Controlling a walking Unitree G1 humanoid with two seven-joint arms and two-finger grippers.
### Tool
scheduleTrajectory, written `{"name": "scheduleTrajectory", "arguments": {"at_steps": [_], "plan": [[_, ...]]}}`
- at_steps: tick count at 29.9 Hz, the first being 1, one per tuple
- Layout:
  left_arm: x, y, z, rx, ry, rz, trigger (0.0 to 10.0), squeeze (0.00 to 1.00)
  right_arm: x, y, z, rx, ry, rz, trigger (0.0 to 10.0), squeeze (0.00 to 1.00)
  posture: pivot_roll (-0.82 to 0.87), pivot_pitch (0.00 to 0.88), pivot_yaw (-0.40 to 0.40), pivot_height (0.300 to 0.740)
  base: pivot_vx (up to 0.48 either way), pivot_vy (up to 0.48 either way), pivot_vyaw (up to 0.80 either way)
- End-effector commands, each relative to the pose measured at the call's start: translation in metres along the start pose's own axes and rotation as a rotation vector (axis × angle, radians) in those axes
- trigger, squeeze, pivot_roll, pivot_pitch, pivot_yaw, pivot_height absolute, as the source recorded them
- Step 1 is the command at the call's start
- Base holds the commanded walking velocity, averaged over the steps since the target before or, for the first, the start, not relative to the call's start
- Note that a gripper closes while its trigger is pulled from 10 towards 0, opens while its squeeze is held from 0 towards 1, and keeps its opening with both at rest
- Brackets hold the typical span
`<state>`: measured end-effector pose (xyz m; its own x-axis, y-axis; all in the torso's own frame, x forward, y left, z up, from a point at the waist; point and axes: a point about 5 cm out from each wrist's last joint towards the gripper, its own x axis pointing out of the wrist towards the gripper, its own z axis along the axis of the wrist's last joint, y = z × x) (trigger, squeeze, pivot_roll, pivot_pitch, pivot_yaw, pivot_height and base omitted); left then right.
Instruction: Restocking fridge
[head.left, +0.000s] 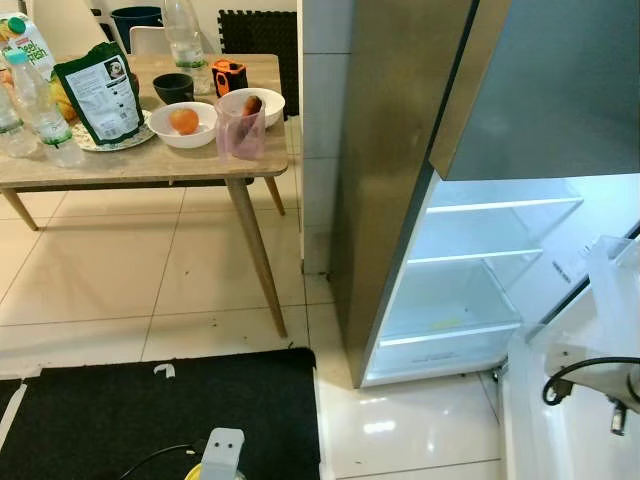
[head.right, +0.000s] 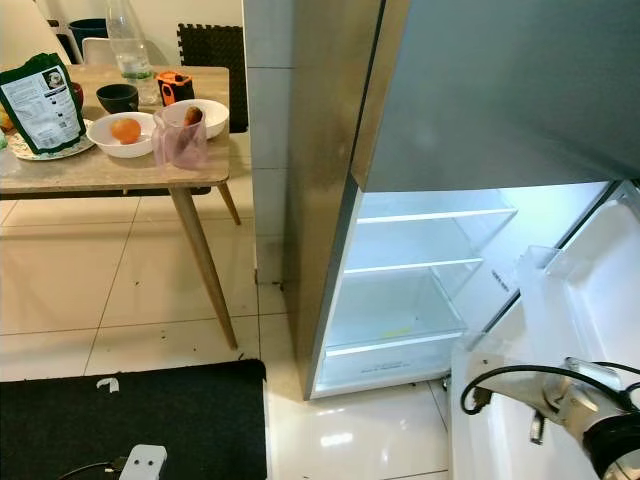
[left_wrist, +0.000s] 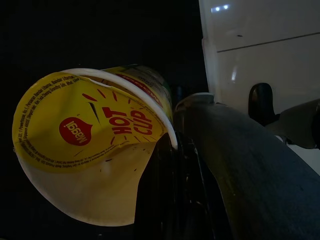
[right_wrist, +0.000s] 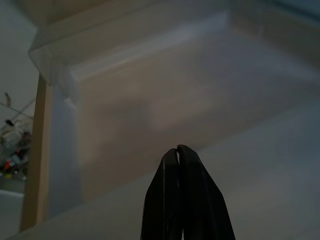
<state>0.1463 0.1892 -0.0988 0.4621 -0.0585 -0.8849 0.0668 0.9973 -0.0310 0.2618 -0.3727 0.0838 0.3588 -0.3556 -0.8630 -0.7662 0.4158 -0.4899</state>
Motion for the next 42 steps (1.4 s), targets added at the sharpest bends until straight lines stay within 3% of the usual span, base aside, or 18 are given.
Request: {"name": "scheduleTrajectory", "arguments": {"at_steps": [1,9,11,12,14,17,19,20,21,22,23,24,26,27,28,29,34,42], "plan": [[-0.004,-0.007,-0.034,-0.008,0.128,-0.018,10.0,0.00,-0.003,-0.006,-0.017,0.027,0.053,-0.031,10.0,0.00,-0.09,0.117,-0.088,0.740,0.000,0.000,0.00],[-0.004,-0.008,-0.033,-0.010,0.126,-0.020,10.0,0.00,0.012,0.016,-0.011,0.067,0.026,0.011,10.0,0.00,-0.09,0.115,-0.085,0.740,0.000,0.000,0.00],[-0.004,-0.008,-0.033,-0.012,0.125,-0.020,10.0,0.00,0.024,0.036,0.002,0.121,-0.032,0.047,10.0,0.00,-0.08,0.115,-0.081,0.740,0.000,0.000,0.00],[-0.004,-0.008,-0.033,-0.012,0.125,-0.020,10.0,0.00,0.024,0.036,0.002,0.121,-0.032,0.047,10.0,0.00,-0.08,0.115,-0.081,0.740,0.000,0.000,0.00],[-0.004,-0.008,-0.032,-0.013,0.123,-0.018,10.0,0.00,0.035,0.061,0.020,0.217,-0.127,0.098,10.0,0.00,-0.08,0.113,-0.080,0.740,0.000,0.000,0.00],[-0.004,-0.008,-0.032,-0.013,0.123,-0.017,10.0,0.00,0.038,0.068,0.025,0.256,-0.156,0.116,10.0,0.00,-0.08,0.113,-0.080,0.740,0.000,0.000,0.00],[-0.004,-0.006,-0.032,-0.011,0.123,-0.011,10.0,0.00,0.047,0.094,0.040,0.343,-0.238,0.148,10.0,0.00,-0.07,0.111,-0.079,0.740,0.000,0.000,0.00],[-0.004,-0.006,-0.032,-0.011,0.123,-0.011,10.0,0.00,0.047,0.094,0.040,0.343,-0.238,0.148,10.0,0.00,-0.07,0.111,-0.079,0.740,0.000,0.000,0.00],[-0.004,-0.005,-0.032,-0.010,0.123,-0.008,10.0,0.00,0.051,0.107,0.045,0.421,-0.257,0.163,10.0,0.00,-0.07,0.110,-0.076,0.740,0.000,0.000,0.00],[-0.004,-0.005,-0.032,-0.010,0.123,-0.008,10.0,0.00,0.051,0.107,0.045,0.421,-0.257,0.163,10.0,0.00,-0.07,0.110,-0.076,0.740,0.000,0.000,0.00],[-0.004,-0.005,-0.032,-0.005,0.123,-0.005,10.0,0.00,0.055,0.129,0.051,0.521,-0.269,0.184,10.0,0.00,-0.07,0.110,-0.073,0.740,0.000,0.000,0.00],[-0.004,-0.005,-0.032,-0.005,0.123,-0.005,10.0,0.00,0.055,0.129,0.051,0.521,-0.269,0.184,10.0,0.00,-0.07,0.110,-0.073,0.740,0.000,0.000,0.00],[-0.004,-0.004,-0.032,0.004,0.121,0.000,10.0,0.00,0.060,0.154,0.056,0.593,-0.275,0.177,10.0,0.00,-0.07,0.111,-0.071,0.740,0.000,0.000,0.00],[-0.004,-0.004,-0.032,0.004,0.121,0.000,10.0,0.00,0.060,0.154,0.056,0.593,-0.275,0.177,10.0,0.00,-0.07,0.111,-0.071,0.740,0.000,0.000,0.00],[-0.004,-0.002,-0.030,0.038,0.114,0.011,10.0,0.00,0.063,0.186,0.055,0.621,-0.240,0.178,10.0,0.00,-0.07,0.111,-0.065,0.740,0.000,0.000,0.00],[-0.004,-0.002,-0.030,0.053,0.111,0.016,10.0,0.00,0.063,0.197,0.055,0.643,-0.224,0.180,10.0,0.00,-0.07,0.111,-0.065,0.740,0.000,0.000,0.00],[-0.004,0.001,-0.027,0.082,0.101,0.036,10.0,0.00,0.063,0.227,0.048,0.727,-0.153,0.194,10.0,0.00,-0.05,0.110,-0.062,0.740,0.000,0.000,0.00],[-0.004,0.007,-0.024,0.131,0.090,0.060,10.0,0.00,0.061,0.248,0.057,0.793,-0.130,0.193,10.0,0.00,-0.04,0.090,-0.055,0.740,0.000,0.000,0.00]]}}
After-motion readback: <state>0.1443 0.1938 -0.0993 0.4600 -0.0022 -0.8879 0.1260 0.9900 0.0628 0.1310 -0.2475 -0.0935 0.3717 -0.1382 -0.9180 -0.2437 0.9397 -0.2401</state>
